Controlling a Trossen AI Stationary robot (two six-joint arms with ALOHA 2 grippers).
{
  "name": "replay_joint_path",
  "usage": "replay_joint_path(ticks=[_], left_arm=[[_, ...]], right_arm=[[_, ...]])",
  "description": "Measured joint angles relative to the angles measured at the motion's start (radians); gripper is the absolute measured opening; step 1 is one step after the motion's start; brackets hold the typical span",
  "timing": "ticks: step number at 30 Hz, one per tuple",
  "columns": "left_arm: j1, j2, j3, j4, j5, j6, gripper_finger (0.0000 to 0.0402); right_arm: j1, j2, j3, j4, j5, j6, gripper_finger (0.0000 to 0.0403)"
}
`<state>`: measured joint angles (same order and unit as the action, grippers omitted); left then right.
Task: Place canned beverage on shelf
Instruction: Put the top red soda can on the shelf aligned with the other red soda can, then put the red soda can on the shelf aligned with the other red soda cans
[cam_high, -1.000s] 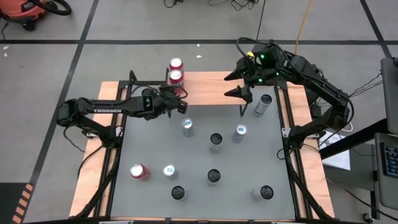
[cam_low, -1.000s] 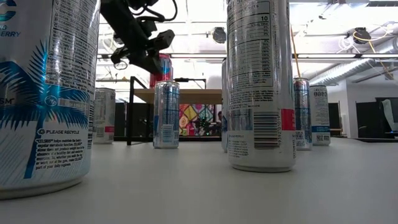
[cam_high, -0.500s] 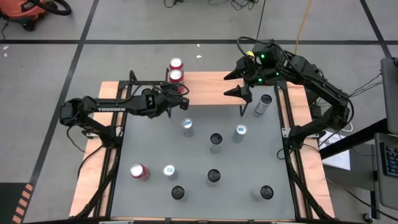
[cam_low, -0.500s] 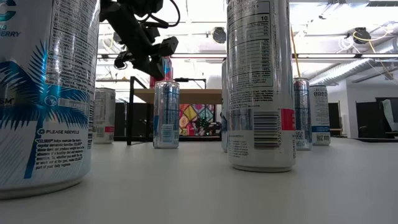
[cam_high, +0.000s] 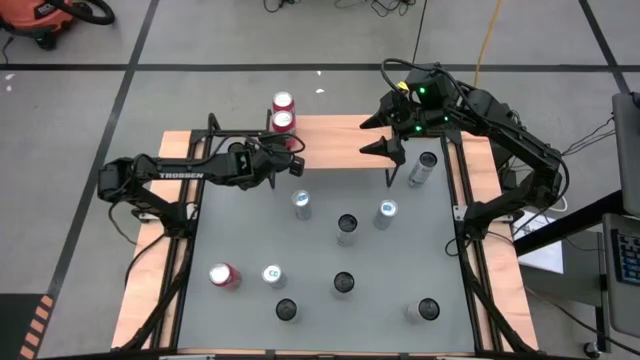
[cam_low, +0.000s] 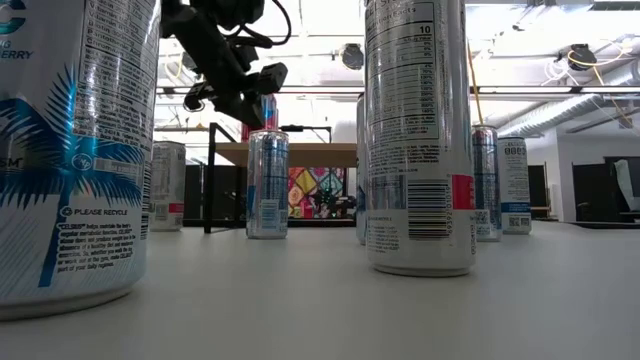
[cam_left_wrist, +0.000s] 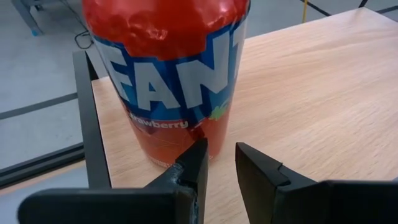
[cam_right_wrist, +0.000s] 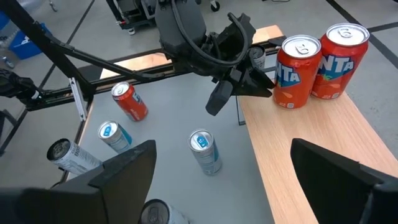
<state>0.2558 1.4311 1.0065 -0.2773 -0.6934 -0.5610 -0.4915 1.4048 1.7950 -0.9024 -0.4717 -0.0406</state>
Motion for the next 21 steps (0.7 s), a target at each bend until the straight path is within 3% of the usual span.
replay_joint_path(ticks=[11,21], left_arm=[[-0.01,-0.006,0.009,-0.021,0.0,0.001,0.0083],[-0.084,-0.018,0.189,-0.24,0.013,0.02,0.0083]], right_arm=[[0.0,0.0,0.0,-0.022,0.0,0.003,0.0343],[0.0,0.0,0.0,-0.102,-0.005,-0.024,0.0343]])
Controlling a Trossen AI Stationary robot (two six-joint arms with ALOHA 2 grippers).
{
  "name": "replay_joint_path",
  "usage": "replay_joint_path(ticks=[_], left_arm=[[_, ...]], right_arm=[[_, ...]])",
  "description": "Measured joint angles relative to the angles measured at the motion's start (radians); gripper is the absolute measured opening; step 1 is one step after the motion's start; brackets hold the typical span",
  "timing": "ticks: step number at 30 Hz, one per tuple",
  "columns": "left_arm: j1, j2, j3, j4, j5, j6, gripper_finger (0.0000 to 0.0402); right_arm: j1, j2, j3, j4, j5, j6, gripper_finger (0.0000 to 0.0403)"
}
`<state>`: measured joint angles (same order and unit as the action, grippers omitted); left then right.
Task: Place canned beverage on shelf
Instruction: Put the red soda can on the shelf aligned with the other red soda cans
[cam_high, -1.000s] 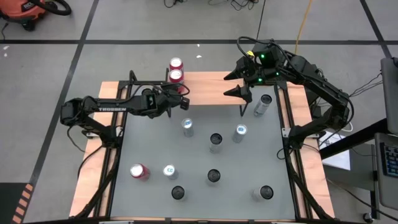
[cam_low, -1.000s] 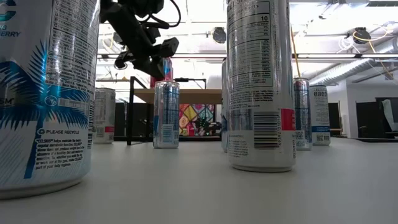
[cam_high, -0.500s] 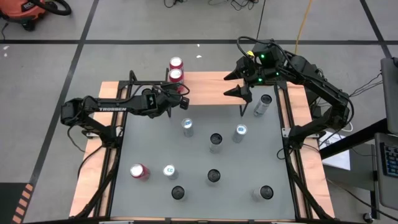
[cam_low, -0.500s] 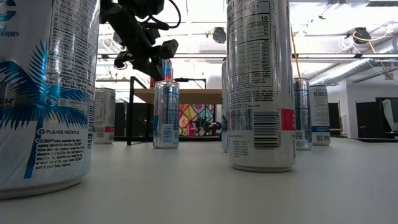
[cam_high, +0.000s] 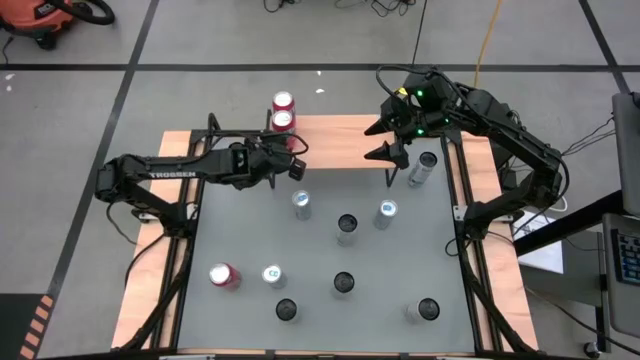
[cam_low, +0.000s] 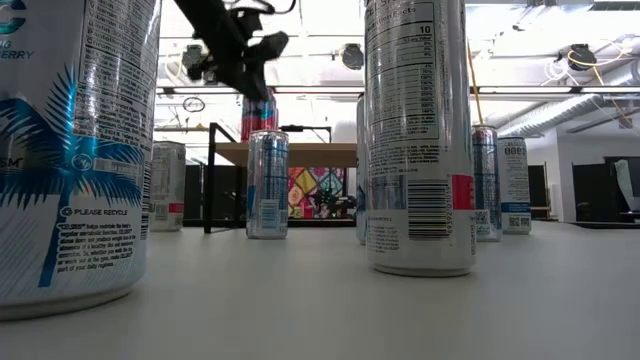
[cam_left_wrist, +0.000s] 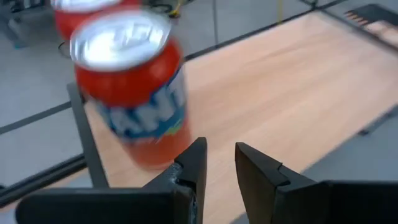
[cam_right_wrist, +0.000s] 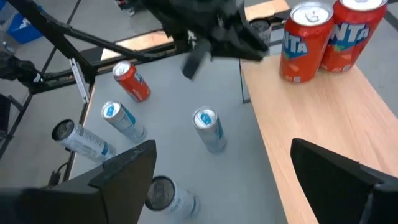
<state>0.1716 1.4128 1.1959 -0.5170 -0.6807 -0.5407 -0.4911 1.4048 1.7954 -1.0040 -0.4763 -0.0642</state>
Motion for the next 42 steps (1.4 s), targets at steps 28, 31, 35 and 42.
replay_joint_path(ticks=[28,31,35,42], left_arm=[[-0.357,-0.011,0.384,-0.967,0.713,-0.618,0.0118],[-0.435,-0.011,0.384,-1.032,0.734,-0.732,0.0165],[-0.539,-0.011,0.384,-1.051,0.777,-0.878,0.0238],[-0.673,-0.011,0.384,-1.054,0.782,-1.073,0.0332]], right_arm=[[0.152,-0.018,0.0,-0.089,0.003,0.154,0.0343],[0.182,-0.018,0.0,-0.063,0.033,0.216,0.0343],[0.215,-0.018,0.0,0.01,0.037,0.294,0.0343],[0.264,-0.018,0.0,0.103,0.14,0.374,0.0343]])
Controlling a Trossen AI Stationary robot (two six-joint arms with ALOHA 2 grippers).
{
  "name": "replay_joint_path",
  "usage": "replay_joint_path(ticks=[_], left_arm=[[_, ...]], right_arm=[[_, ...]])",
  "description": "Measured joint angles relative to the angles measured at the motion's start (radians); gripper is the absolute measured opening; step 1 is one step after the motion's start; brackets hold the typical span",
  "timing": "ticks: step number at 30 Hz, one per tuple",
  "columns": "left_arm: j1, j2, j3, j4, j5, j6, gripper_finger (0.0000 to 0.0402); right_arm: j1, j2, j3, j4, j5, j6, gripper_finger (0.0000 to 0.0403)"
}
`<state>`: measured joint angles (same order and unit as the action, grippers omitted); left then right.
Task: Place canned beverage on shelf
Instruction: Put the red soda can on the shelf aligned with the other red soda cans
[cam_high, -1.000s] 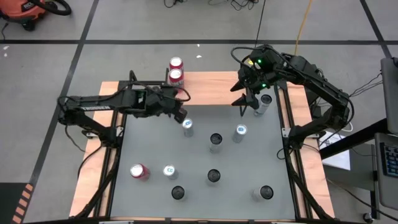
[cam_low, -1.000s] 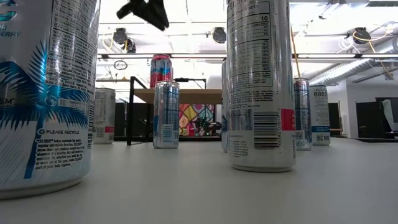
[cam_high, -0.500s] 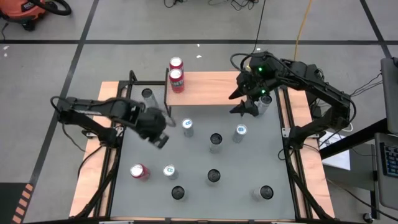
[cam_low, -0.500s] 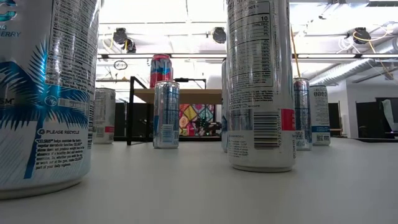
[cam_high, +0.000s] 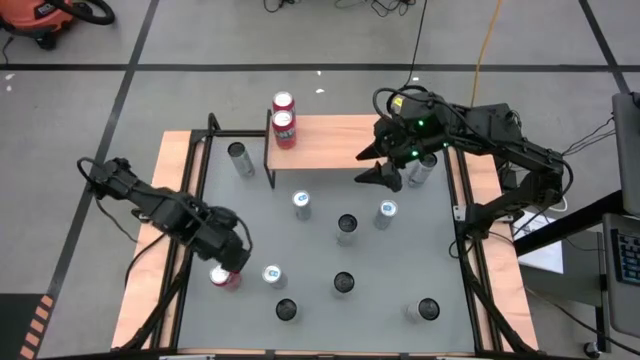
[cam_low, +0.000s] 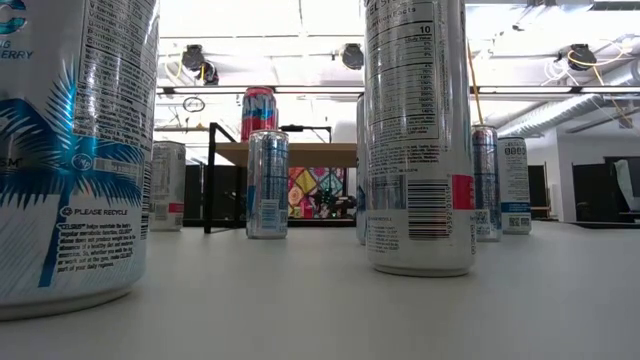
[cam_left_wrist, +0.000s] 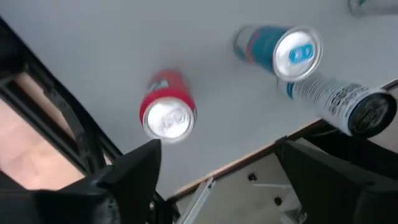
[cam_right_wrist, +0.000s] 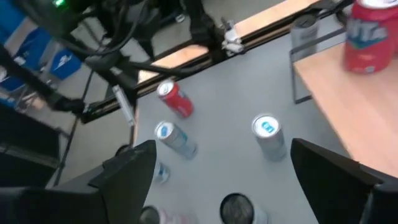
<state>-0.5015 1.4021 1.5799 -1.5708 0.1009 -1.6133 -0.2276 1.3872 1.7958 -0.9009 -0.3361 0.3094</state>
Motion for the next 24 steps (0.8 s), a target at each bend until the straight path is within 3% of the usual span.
replay_joint_path(ticks=[9,13,24], left_arm=[[-0.125,0.003,-0.07,0.0,-0.008,-0.084,0.0396],[-0.145,0.003,-0.153,0.015,0.035,-0.083,0.04],[-0.15,0.003,-0.304,0.182,0.034,-0.027,0.04]], right_arm=[[0.019,0.001,0.0,0.016,0.103,0.013,0.0343],[0.019,0.001,0.0,0.043,0.105,0.021,0.0343],[0.019,0.001,0.0,0.075,0.105,0.061,0.0343]])
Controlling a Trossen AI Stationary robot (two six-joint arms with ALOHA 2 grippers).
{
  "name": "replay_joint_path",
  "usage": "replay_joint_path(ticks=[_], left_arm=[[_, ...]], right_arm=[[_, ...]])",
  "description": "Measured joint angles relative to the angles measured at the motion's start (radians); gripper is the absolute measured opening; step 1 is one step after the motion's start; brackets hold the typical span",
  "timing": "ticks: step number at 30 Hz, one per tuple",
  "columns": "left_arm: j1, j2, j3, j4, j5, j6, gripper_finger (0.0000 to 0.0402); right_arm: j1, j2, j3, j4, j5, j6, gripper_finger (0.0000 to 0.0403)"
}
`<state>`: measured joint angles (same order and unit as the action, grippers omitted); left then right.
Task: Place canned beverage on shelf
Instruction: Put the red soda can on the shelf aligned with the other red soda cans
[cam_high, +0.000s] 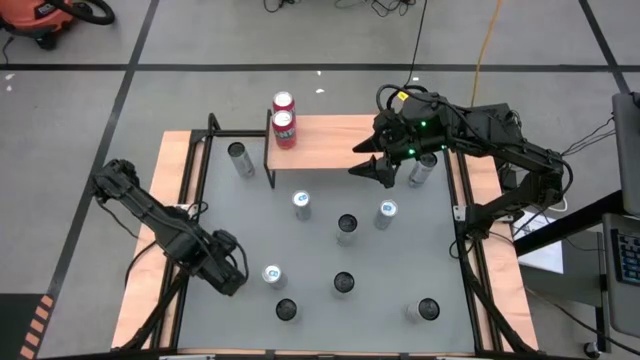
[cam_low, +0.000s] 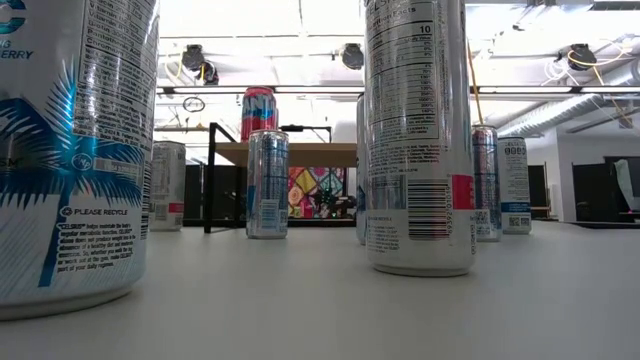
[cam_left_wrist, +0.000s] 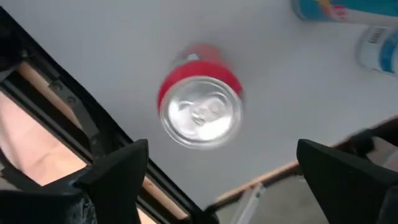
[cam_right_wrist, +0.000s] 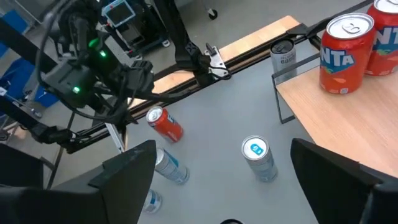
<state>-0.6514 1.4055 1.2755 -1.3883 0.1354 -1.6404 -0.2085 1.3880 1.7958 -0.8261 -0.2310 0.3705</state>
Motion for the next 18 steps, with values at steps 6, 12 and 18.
replay_joint_path(ticks=[6,12,18], left_arm=[[0.0,0.0,-0.087,0.046,-0.001,0.005,0.04],[0.0,0.005,-0.127,0.12,-0.008,0.003,0.04],[0.001,0.027,-0.127,0.114,-0.025,0.007,0.04]], right_arm=[[0.001,0.0,0.0,0.0,0.023,0.004,0.0343],[0.001,0.0,0.0,0.0,0.023,0.004,0.0343],[0.001,0.0,0.0,0.0,0.023,0.004,0.0343]])
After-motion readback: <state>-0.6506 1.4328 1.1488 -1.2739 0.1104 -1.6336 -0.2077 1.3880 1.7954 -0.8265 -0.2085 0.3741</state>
